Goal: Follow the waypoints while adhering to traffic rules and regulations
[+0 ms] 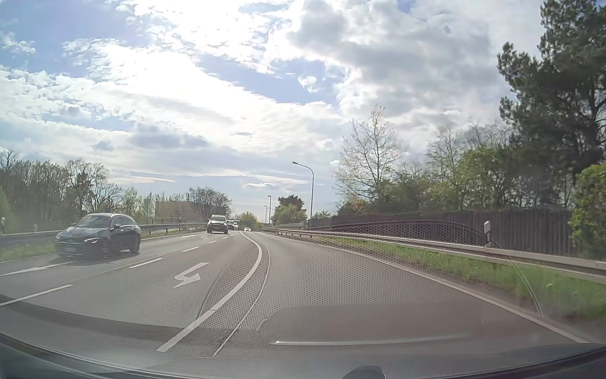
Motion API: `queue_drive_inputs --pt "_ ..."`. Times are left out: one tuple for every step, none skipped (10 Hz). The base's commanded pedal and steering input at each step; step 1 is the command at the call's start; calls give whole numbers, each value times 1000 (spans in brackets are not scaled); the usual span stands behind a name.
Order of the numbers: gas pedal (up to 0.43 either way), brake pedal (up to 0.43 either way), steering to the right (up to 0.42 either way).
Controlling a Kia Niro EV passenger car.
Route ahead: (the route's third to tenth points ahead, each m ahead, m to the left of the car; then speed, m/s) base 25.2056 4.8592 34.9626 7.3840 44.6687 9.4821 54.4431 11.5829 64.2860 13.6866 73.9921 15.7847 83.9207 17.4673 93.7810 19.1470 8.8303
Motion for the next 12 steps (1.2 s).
queue_drive_inputs --pt "469 0 -23" --pt "469 0 -29" --pt "469 0 -34" --pt "469 0 -38" --pt "469 0 -43" --pt "469 0 -46" --pt "469 0 -50" --pt "469 0 -53" --pt "469 0 -55" --pt "469 0 -56" --pt "469 0 -57" --pt "461 0 -57"
